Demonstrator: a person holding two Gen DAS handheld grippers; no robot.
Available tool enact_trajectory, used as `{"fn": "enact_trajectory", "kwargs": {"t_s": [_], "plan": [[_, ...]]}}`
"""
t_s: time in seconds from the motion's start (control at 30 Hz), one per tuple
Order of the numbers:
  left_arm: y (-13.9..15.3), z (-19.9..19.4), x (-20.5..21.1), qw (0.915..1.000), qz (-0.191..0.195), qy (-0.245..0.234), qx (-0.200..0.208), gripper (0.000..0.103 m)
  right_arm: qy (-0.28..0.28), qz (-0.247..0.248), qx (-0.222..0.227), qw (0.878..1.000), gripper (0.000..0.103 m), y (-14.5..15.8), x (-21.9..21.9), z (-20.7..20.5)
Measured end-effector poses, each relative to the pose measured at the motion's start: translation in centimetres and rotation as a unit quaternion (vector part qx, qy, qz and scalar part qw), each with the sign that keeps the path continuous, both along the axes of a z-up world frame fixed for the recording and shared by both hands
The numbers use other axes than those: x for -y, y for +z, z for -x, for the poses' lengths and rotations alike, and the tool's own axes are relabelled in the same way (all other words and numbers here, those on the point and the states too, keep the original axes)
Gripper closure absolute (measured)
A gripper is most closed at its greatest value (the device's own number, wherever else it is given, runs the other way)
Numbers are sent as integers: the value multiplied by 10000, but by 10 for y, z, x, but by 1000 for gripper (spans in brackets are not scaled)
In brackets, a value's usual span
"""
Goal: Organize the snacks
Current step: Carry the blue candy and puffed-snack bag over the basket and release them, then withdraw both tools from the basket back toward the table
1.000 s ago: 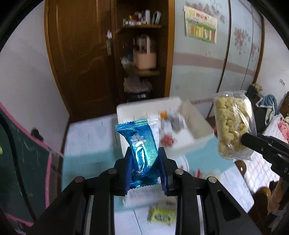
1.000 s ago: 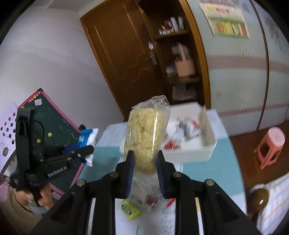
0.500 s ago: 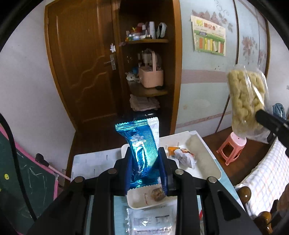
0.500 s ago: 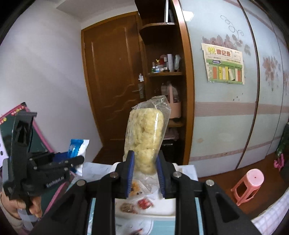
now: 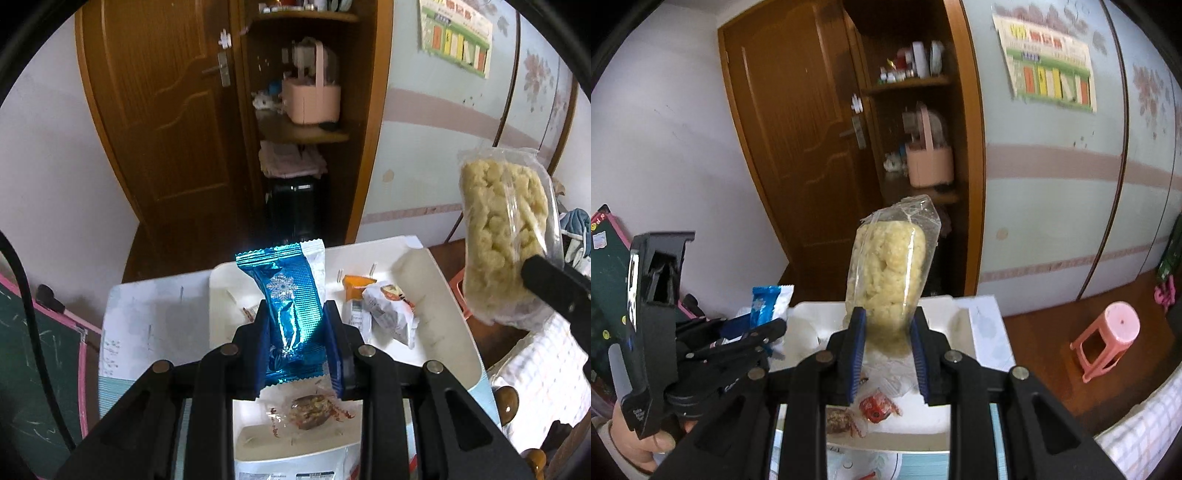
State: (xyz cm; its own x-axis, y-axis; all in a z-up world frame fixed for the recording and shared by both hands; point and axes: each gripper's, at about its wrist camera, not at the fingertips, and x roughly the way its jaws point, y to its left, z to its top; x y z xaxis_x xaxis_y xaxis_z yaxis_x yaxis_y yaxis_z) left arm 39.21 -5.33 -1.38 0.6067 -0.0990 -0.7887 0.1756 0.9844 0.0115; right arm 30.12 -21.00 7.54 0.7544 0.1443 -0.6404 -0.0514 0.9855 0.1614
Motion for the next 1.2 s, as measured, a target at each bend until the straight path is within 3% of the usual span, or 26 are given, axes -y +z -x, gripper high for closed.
{"fn": "enact_trajectory", "kwargs": {"t_s": [0.1, 0.13, 0.17, 0.23, 0.43, 0.8, 1.2], "plan": [[-17, -5, 3, 9999, -71, 9, -121, 67, 20, 6, -201, 9998, 79, -17, -3, -7], [-22, -6, 4, 9998, -124, 8, -142, 48, 39, -13, -317, 9995, 78, -24, -4, -10], [-25, -7, 5, 9997, -189, 30, -141, 22, 46, -35, -414, 9991, 78, -29, -5, -13], [-33, -5, 7, 9992, -363, 154, -17, 7, 52, -6, -537, 9985, 78, -36, -7, -14], [-46, 1, 5, 9990, -426, 91, -122, 7, -38, 162, -690, 9975, 61, -41, -11, -9], [-36, 24, -12, 9996, -221, 139, -74, 7, -134, 74, -785, 9968, 60, -34, -14, 7], [-2, 61, -28, 9998, 38, 158, 108, 7, -219, -49, -802, 9965, 60, -23, -19, 32]]}}
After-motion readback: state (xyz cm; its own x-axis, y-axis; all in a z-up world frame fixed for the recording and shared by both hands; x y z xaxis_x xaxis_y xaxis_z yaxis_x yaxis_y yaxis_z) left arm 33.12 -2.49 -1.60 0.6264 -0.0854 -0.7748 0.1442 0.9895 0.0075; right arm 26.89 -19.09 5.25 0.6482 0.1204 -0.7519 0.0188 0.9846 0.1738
